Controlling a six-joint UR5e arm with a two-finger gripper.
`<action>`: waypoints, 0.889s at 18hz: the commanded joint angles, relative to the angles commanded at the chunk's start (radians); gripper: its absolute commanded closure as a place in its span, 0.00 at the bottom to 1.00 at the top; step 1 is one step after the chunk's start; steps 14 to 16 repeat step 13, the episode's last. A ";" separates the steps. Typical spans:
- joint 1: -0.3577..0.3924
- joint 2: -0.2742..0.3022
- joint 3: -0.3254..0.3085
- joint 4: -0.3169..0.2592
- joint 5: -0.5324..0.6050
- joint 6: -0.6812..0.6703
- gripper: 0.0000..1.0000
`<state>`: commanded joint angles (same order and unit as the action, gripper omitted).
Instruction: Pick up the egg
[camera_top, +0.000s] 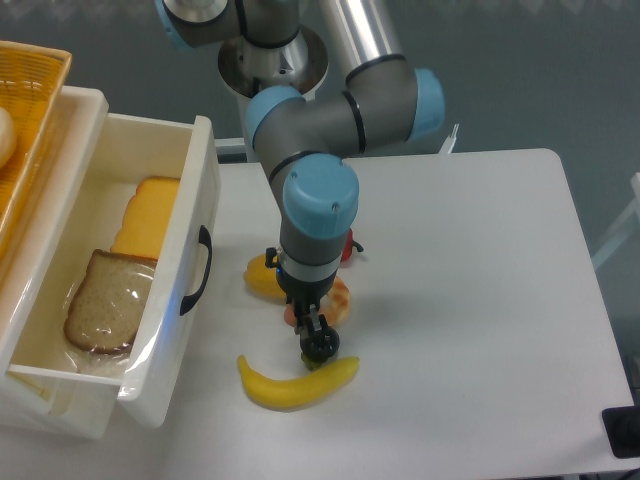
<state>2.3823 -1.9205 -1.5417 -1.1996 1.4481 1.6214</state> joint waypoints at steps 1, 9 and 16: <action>0.000 0.000 0.000 0.000 0.000 0.000 0.79; 0.021 0.000 0.000 0.000 0.008 0.003 0.79; 0.021 0.002 0.005 0.000 0.003 0.000 0.79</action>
